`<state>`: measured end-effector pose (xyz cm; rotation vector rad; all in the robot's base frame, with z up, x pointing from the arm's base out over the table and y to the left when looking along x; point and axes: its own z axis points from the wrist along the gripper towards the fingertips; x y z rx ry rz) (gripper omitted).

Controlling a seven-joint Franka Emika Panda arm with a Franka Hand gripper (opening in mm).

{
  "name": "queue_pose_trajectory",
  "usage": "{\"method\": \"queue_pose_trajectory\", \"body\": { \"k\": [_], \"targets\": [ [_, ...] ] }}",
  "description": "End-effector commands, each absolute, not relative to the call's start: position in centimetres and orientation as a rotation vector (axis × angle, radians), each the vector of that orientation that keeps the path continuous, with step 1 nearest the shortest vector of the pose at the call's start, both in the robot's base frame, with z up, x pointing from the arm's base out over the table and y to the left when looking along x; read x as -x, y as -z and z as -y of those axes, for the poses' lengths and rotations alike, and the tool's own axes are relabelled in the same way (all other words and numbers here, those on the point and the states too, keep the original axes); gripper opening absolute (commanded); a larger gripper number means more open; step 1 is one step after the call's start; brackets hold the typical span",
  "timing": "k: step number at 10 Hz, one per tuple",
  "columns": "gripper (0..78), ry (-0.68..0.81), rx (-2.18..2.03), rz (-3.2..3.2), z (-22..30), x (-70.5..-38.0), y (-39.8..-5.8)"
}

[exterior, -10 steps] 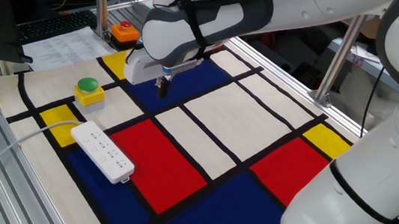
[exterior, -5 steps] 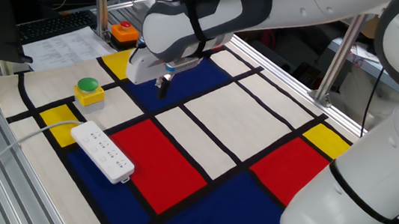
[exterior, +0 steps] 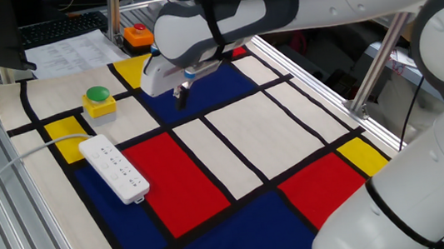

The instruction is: Turn off the power strip by pressing the button

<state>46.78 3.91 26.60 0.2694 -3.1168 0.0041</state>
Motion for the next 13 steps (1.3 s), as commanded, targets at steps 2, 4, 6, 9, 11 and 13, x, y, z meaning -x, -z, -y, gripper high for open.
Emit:
{"method": "queue_pose_trajectory", "body": {
  "k": [2,4,6,9,11,13],
  "targets": [
    [0.0,0.109,-0.375,3.078,-3.91,-46.85,-26.71],
    [0.0,0.108,-0.375,3.082,-3.91,-46.85,-26.71],
    [0.0,0.085,-0.368,3.092,-3.91,-46.85,-26.71],
    [0.0,0.090,-0.370,3.120,-3.91,-46.85,-26.71],
    [0.0,0.136,-0.377,3.124,-3.92,-46.85,-26.65],
    [0.0,0.161,-0.376,3.122,-4.01,-46.87,-26.63]
  ]
}}
